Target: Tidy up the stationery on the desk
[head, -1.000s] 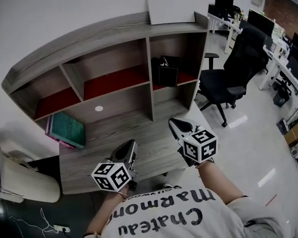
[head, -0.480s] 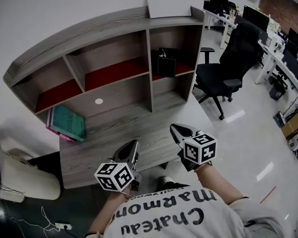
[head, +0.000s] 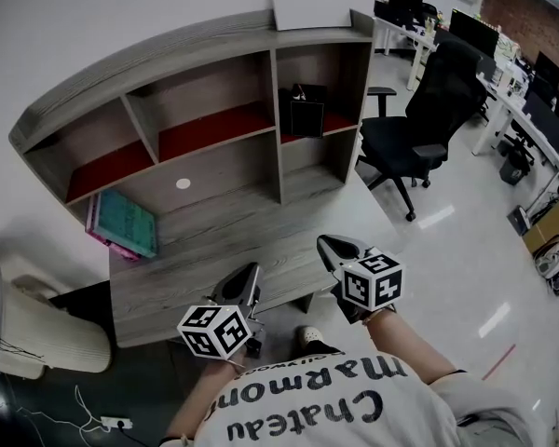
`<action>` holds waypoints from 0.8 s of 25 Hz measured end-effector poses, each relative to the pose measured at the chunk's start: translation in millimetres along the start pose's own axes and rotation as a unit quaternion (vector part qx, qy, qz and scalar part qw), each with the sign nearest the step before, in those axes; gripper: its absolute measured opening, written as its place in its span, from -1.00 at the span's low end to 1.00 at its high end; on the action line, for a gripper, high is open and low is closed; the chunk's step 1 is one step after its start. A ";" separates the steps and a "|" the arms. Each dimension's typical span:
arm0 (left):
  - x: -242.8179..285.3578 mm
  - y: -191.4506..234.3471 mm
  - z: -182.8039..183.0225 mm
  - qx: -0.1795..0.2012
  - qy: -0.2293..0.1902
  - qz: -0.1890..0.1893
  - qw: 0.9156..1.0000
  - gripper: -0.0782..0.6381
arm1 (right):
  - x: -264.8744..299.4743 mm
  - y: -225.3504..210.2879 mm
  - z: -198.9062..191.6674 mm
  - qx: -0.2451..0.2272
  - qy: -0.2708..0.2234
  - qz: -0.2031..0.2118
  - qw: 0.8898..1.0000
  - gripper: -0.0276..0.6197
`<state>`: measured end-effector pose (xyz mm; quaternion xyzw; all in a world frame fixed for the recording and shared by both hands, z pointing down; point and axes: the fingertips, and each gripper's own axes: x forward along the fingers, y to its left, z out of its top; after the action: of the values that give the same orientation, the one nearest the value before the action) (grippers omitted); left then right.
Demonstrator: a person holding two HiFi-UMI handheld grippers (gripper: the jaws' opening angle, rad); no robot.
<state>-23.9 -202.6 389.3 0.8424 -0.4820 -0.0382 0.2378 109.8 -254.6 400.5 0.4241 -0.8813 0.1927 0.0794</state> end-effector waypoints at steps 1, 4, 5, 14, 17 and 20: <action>-1.2 -1.2 -0.5 0.000 0.000 -0.001 1.000 -0.74 | -1.5 0.8 -0.3 0.000 -0.001 0.000 1.000 -0.88; -5.8 -3.6 -0.9 0.000 -0.004 -0.001 1.000 -0.74 | -5.1 5.1 -1.6 -0.002 -0.001 0.001 1.000 -0.88; -7.5 -3.8 -1.1 0.000 -0.005 0.000 1.000 -0.74 | -5.8 6.8 -2.3 -0.002 -0.001 0.002 1.000 -0.88; -19.6 -2.7 1.3 0.003 -0.011 0.007 1.000 -0.74 | -6.7 16.3 -0.7 -0.008 -0.006 0.007 1.000 -0.88; -21.0 -3.0 2.9 0.004 -0.014 0.007 1.000 -0.74 | -8.1 17.4 0.1 -0.010 -0.007 0.007 1.000 -0.88; -19.6 -5.2 4.0 0.004 -0.015 0.005 1.000 -0.74 | -10.3 15.3 0.7 -0.010 -0.009 0.004 1.000 -0.88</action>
<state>-31.4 -185.5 380.2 0.8404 -0.4898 -0.0478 0.2270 104.4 -238.9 392.6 0.4217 -0.8854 0.1803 0.0753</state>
